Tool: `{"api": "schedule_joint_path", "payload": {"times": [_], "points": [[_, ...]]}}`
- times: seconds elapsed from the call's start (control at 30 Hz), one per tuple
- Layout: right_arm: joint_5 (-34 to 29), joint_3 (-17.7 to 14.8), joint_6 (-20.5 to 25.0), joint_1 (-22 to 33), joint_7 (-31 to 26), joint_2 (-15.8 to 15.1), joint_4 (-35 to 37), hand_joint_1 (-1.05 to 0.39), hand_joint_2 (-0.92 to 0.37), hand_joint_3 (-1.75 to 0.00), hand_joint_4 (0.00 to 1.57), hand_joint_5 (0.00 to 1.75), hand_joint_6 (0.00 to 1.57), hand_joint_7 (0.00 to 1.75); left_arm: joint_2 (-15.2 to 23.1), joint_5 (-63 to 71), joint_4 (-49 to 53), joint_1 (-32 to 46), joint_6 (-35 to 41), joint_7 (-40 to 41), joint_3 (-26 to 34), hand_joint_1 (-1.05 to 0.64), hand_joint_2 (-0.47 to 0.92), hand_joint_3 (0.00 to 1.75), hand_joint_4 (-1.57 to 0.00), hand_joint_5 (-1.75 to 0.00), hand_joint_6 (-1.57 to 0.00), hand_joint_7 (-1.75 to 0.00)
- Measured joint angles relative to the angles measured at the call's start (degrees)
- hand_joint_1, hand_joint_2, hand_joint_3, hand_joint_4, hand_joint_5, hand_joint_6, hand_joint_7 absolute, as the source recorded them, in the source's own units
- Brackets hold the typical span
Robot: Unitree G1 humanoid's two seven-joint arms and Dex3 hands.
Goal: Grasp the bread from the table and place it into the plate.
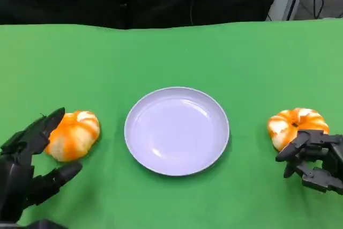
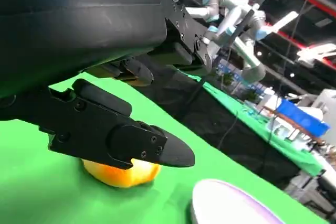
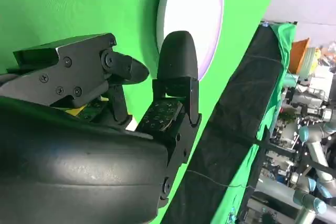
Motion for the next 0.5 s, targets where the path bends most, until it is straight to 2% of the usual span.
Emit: {"api": "schedule_joint_path", "payload": {"times": [0.13, 0.5], "points": [[0.0, 0.0, 0.0, 0.0, -0.1, 0.0, 0.0, 0.04, -0.85, -0.57, 0.89, 1.36, 0.96, 0.91, 2.6, 0.7, 0.9, -2.7, 3.9, -0.2, -1.6, -0.67, 0.92, 0.07, -0.41, 0.0, -0.36, 0.0], [0.0, 0.0, 0.0, 0.0, -0.1, 0.0, 0.2, 0.03, -0.85, -0.56, 0.88, 1.36, 0.96, 0.91, 3.7, -0.6, 4.7, -5.1, 4.7, -0.1, -4.9, -0.68, 0.92, 0.06, -0.41, 0.0, -0.38, 0.0]]}}
